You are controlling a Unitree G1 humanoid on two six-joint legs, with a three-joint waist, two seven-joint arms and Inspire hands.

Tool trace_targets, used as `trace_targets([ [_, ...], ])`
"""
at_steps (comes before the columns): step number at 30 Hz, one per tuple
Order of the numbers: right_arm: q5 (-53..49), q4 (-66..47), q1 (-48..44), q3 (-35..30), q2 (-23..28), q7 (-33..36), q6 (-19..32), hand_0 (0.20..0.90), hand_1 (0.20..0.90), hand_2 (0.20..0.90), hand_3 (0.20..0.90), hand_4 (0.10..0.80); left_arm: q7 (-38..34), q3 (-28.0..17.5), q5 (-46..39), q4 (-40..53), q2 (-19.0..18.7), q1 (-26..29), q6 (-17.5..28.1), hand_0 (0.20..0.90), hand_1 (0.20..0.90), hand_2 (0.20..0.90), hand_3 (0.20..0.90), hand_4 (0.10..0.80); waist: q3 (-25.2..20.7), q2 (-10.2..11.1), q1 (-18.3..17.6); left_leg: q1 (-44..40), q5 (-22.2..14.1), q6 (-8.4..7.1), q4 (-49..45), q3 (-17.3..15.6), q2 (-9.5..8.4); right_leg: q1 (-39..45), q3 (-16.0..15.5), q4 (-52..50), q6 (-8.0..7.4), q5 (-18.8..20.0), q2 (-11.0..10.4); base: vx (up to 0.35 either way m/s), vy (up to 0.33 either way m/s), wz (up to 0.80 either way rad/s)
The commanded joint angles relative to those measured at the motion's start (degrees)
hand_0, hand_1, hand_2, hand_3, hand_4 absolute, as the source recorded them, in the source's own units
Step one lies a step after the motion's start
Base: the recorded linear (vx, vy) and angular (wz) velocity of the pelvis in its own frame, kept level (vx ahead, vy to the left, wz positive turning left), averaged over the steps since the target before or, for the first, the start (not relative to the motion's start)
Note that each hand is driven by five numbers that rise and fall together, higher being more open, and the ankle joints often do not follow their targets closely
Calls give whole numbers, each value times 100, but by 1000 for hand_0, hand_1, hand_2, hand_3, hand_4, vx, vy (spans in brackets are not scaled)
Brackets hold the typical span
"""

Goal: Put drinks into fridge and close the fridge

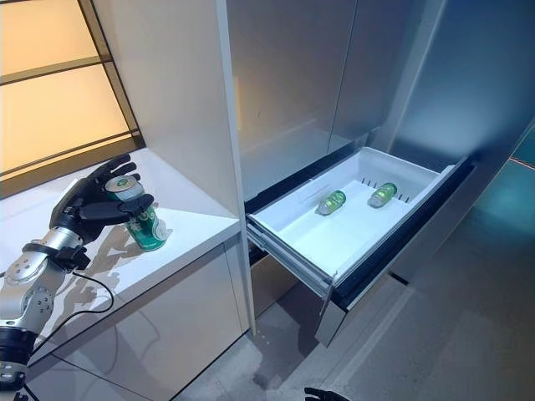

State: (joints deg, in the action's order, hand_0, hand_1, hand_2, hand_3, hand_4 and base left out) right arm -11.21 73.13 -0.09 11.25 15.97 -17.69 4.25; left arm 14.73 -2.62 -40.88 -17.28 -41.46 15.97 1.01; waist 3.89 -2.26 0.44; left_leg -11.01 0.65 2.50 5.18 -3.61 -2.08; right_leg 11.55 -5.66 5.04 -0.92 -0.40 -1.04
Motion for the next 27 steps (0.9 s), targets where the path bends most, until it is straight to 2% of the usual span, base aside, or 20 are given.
trace_targets([
  [1,145,166,-164,54,280,-137,-10,900,900,900,900,800,69,-137,-405,-75,-225,924,334,900,900,900,900,800,-146,-126,-48,-36,-417,-250,-119,-205,74,-236,-106,-517,-277,-515,22,0,0,0],
  [14,148,163,-160,24,286,-125,-21,900,900,900,900,800,163,-56,-562,-73,-45,910,323,900,900,900,900,800,-147,-124,-92,-35,-419,-251,-126,-255,75,-246,-69,-515,-277,-507,22,0,0,0],
  [15,147,162,-158,25,290,-127,-22,900,900,900,900,800,172,-44,-568,-81,-44,906,330,829,829,829,818,718,-147,-124,-95,-39,-420,-248,-126,-254,73,-246,-67,-519,-276,-507,24,0,0,0],
  [16,148,169,-150,26,288,-126,-5,900,900,900,900,800,191,-42,-578,-86,-35,908,323,535,535,535,475,375,-146,-123,-100,-44,-421,-245,-123,-253,73,-248,-61,-523,-276,-507,26,0,0,0],
  [17,153,165,-146,21,291,-133,-2,900,900,900,900,800,193,-44,-574,-91,-32,911,335,361,361,361,271,171,-146,-120,-102,-42,-420,-245,-125,-256,74,-249,-58,-523,-277,-506,24,0,0,0],
  [18,157,159,-141,17,292,-137,1,900,900,900,900,800,199,-42,-564,-86,-29,914,324,300,300,300,200,100,-147,-119,-104,-39,-419,-246,-126,-260,75,-251,-57,-524,-278,-506,23,0,0,0],
  [27,28,127,-168,57,288,-172,87,900,900,900,900,800,122,4,-661,16,-12,976,459,300,300,300,200,100,-135,-117,-113,-34,-430,-241,-148,-268,72,-252,-37,-532,-272,-509,25,0,0,0],
])
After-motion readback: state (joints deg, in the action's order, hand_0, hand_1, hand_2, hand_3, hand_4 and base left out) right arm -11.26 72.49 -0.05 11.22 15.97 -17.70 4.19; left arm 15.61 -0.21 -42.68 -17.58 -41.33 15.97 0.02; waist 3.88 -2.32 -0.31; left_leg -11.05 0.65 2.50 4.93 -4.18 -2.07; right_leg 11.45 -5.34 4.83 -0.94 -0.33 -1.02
